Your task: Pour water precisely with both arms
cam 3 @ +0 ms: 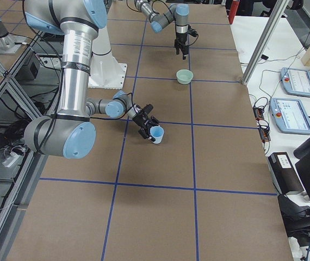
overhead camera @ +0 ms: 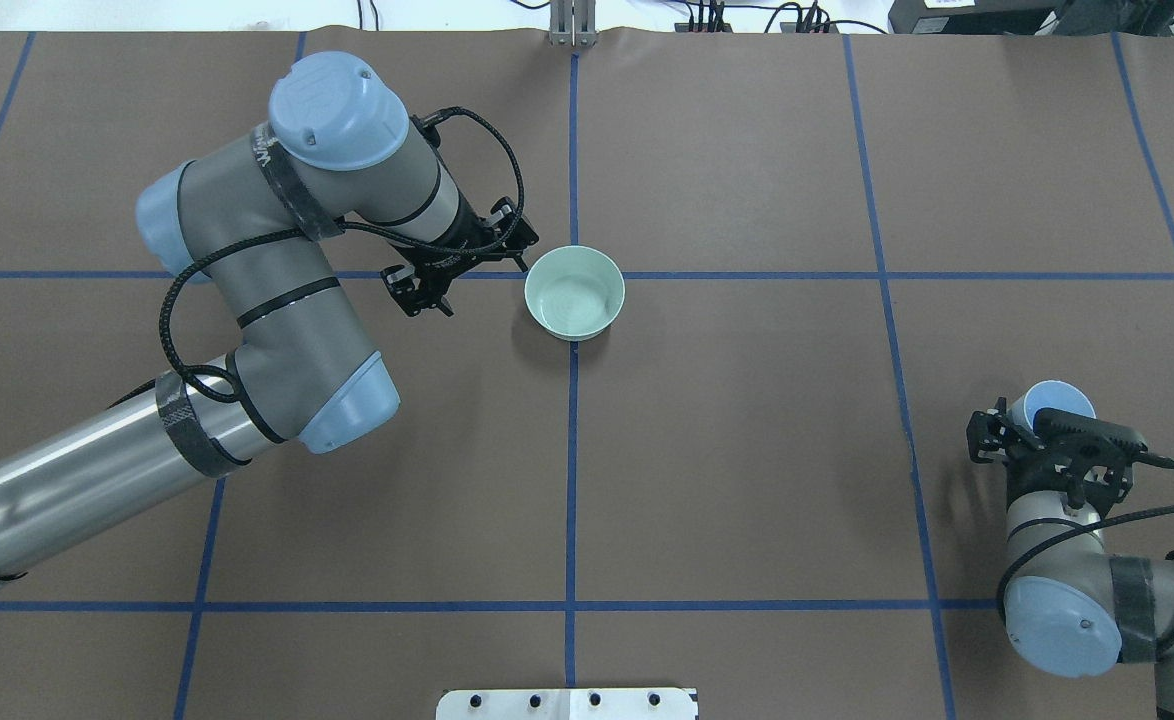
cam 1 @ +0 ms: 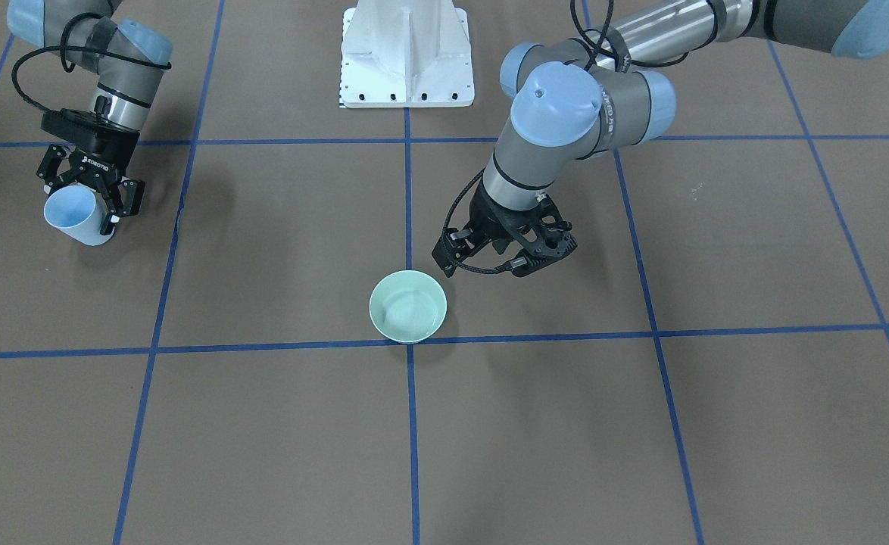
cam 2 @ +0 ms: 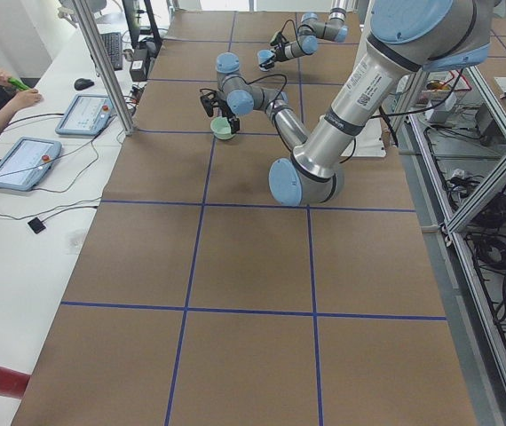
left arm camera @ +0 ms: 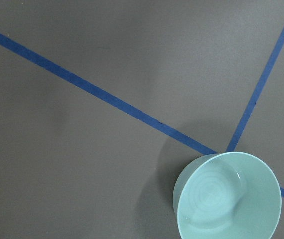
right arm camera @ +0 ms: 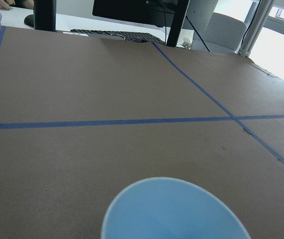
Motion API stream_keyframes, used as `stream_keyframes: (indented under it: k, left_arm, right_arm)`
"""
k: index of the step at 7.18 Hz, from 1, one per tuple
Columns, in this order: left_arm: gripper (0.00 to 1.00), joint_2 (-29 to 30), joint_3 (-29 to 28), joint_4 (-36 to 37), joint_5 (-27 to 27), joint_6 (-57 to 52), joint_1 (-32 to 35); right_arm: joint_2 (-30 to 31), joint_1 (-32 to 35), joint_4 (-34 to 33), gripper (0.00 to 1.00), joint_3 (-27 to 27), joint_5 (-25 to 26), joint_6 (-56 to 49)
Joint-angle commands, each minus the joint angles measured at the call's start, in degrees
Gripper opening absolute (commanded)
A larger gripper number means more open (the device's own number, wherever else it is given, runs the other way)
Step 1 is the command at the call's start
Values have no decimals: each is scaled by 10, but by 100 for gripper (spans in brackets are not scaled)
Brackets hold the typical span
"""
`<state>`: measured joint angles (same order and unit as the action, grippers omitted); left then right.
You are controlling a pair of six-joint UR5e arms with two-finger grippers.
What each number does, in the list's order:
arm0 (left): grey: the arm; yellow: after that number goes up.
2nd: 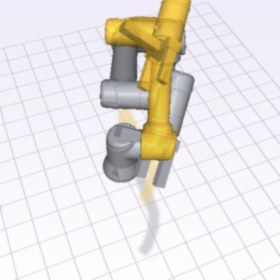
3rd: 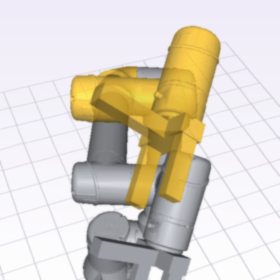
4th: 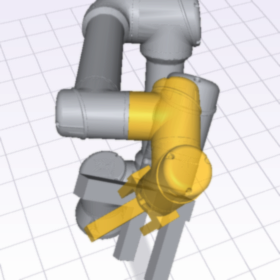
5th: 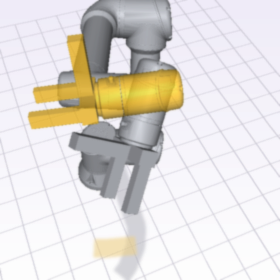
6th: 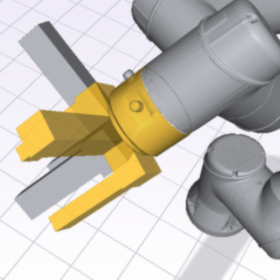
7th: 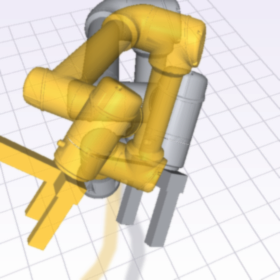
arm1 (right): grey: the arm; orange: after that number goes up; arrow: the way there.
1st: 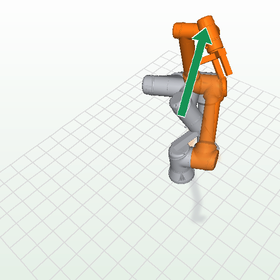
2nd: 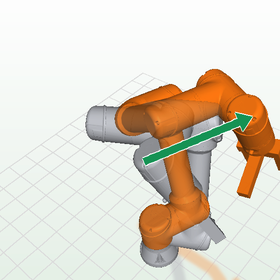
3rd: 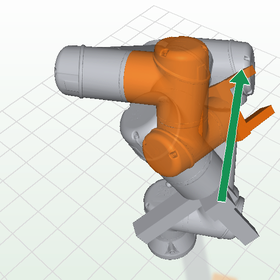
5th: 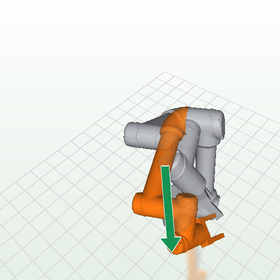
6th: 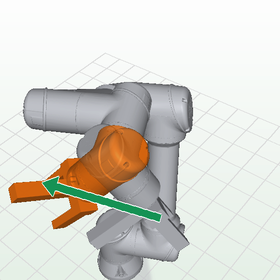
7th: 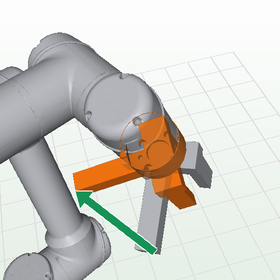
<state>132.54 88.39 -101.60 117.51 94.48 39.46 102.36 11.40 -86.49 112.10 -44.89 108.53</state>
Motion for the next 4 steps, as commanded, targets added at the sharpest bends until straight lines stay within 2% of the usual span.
stream_keyframes:
  k: [1,2,3,4]
  left_arm:
    - [100,0,-1,0,-1,0,0]
    - [100,0,-1,0,-1,-1,0]
    - [100,0,-1,0,-1,-1,0]
    - [100,1,-1,0,-1,0,0]
  right_arm:
    - [-1,7,1,86,-4,-1,-3]
    - [-1,9,1,80,-4,-1,-3]
    - [-1,15,1,44,-3,-2,-9]
    - [-1,25,2,0,-3,-5,-28]
